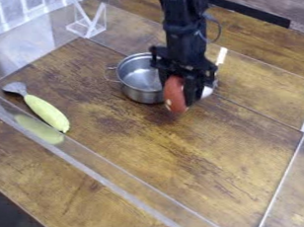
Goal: Put the mushroom in the silver pot
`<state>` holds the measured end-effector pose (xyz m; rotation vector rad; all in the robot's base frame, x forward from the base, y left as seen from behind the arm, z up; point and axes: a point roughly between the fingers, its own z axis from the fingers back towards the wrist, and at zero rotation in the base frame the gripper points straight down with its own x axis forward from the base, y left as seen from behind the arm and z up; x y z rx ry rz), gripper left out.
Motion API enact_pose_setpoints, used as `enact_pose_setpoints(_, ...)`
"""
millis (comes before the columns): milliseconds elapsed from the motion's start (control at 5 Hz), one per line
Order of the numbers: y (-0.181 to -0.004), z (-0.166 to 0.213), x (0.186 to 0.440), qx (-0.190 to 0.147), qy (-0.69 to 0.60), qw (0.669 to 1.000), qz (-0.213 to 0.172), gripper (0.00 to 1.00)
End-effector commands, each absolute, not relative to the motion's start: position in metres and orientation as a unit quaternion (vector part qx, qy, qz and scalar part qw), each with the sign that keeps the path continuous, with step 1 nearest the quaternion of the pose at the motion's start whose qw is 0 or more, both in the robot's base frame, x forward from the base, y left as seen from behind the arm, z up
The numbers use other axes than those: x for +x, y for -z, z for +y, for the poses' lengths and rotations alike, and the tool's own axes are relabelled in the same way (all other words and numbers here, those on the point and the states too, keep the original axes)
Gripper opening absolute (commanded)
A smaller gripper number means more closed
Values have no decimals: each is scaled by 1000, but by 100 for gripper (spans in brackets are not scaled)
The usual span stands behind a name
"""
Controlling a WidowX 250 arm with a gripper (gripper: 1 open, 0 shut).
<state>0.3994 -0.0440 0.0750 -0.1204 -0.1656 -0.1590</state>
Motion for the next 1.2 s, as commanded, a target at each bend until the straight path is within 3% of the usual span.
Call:
enact_pose_setpoints(0, -114, -47, 393, -60, 86, 986, -132, 0)
enact_pose_setpoints(400, -97, -72, 400, -59, 98, 984, -135, 0)
enact_pose_setpoints(800, -100, -50, 400, -51, 61, 988, -131, 0)
enact_pose_setpoints(1000, -110, -39, 406, -49, 60, 988, -130, 0)
